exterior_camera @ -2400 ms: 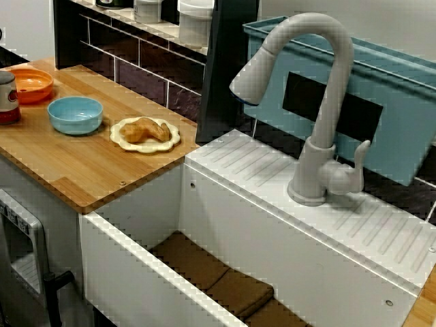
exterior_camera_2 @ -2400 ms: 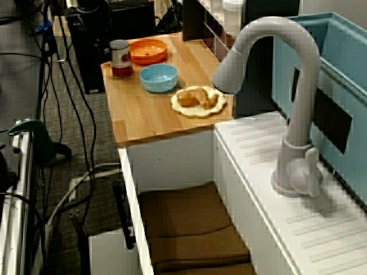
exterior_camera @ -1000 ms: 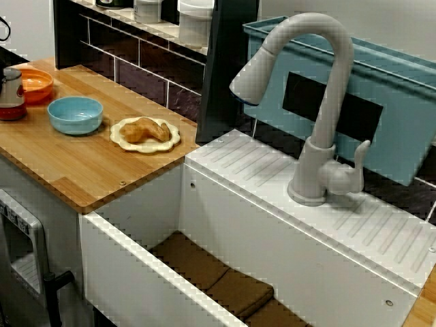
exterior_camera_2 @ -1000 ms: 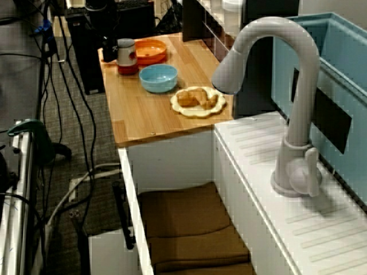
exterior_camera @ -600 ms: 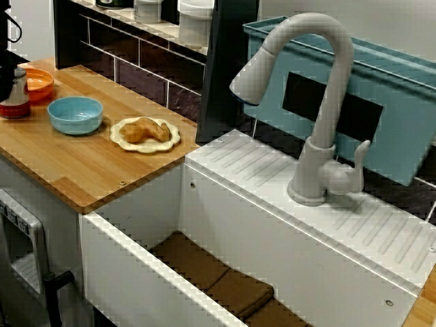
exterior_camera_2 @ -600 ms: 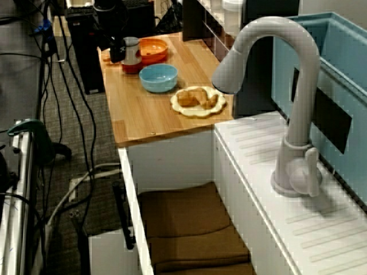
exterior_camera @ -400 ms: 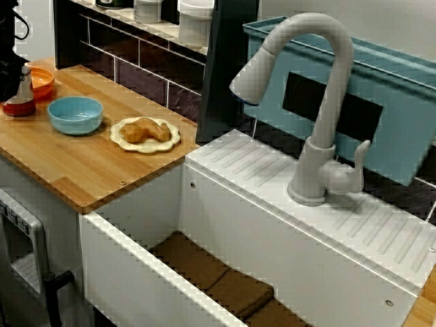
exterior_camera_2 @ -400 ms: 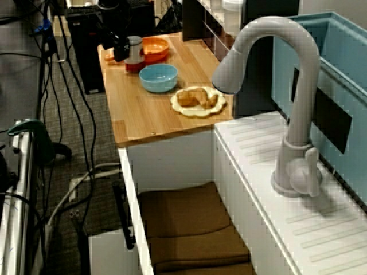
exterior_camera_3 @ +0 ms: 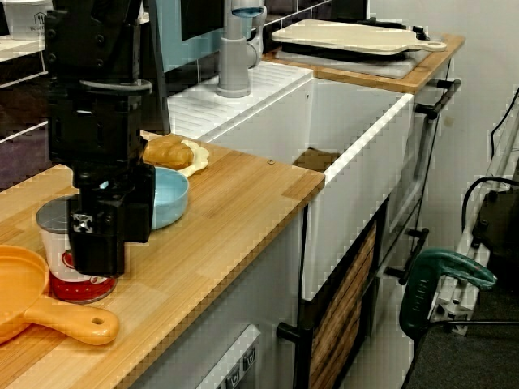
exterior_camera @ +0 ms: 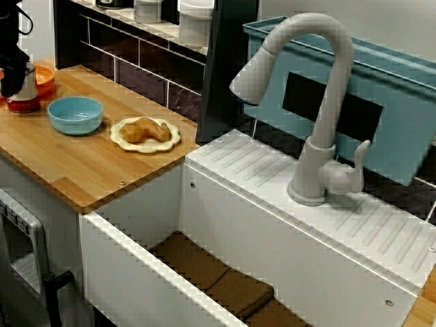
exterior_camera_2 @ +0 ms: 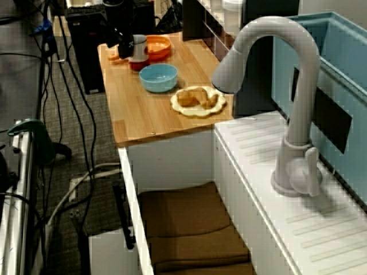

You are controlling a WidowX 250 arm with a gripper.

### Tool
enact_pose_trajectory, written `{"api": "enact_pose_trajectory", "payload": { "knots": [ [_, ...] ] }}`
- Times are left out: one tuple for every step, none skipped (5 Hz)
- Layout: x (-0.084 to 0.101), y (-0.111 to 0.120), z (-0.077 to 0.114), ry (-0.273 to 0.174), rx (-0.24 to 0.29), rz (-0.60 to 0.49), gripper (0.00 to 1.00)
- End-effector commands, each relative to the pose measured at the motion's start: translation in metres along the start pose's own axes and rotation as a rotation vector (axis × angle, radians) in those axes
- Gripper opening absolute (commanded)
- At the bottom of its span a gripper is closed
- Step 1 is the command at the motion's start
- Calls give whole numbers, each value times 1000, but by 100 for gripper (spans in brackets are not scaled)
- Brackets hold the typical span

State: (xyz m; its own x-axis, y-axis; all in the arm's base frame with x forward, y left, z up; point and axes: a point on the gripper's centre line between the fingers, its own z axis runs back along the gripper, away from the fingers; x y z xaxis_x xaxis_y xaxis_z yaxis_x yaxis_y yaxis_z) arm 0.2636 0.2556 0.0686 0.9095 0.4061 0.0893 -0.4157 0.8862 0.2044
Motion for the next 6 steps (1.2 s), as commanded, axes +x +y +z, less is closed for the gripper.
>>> {"api": "enact_pose_trajectory", "payload": {
  "knots": [
    [-2,1,28,-46,-18,-43,100],
    [-13,-18,32,-63,-18,-61,100],
    [-21,-35,36,-73,-41,-20,100],
    [-28,-54,41,-71,-40,-24,100],
    [-33,-70,53,-101,-37,-41,100],
    [-36,-88,60,-134,-20,-57,100]
  ]
}}
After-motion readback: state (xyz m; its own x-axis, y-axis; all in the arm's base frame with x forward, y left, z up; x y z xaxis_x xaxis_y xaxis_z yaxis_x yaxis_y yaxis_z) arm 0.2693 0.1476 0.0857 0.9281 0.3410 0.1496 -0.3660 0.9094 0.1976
